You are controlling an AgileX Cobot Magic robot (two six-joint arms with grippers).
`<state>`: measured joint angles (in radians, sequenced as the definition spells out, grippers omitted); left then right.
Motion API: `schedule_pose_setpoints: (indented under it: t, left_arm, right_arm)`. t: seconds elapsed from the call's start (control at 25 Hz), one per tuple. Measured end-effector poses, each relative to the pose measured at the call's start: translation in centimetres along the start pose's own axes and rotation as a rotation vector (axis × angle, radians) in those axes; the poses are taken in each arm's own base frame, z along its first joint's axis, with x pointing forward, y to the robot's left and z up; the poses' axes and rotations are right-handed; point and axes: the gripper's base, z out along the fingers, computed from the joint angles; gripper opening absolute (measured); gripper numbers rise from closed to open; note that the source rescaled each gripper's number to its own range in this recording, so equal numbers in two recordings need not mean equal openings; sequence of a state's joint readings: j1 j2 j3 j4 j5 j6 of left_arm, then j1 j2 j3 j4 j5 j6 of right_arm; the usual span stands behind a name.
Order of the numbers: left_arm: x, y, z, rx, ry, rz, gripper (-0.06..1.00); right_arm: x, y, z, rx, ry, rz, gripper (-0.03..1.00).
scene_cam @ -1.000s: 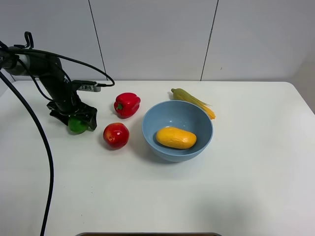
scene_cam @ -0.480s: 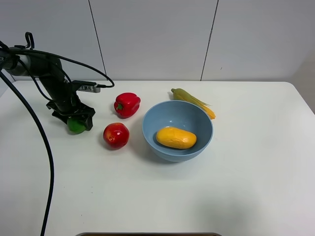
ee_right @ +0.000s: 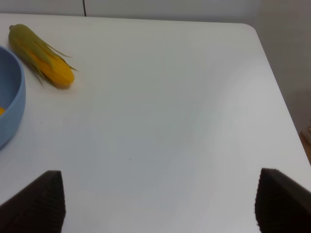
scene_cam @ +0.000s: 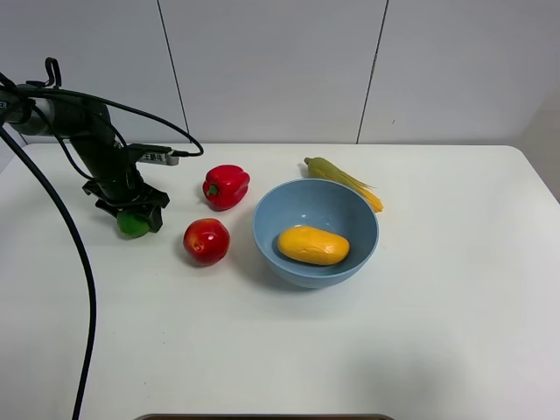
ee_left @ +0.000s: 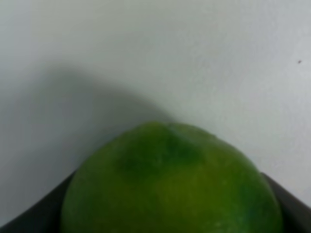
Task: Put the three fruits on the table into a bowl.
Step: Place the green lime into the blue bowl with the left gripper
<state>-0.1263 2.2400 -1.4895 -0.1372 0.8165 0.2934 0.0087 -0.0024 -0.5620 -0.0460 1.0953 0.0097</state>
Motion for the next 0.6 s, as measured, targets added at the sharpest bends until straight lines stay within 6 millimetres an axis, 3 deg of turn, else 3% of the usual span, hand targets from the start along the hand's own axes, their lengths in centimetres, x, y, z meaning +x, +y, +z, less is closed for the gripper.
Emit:
schedule_pose_setpoints:
  t: [0.6]
  left_arm:
    - [0.75, 0.17, -0.48, -0.025, 0.081, -0.024, 0.00]
  right_arm:
    - [0.00, 0.00, 0.00, 0.000, 0.000, 0.000, 0.51]
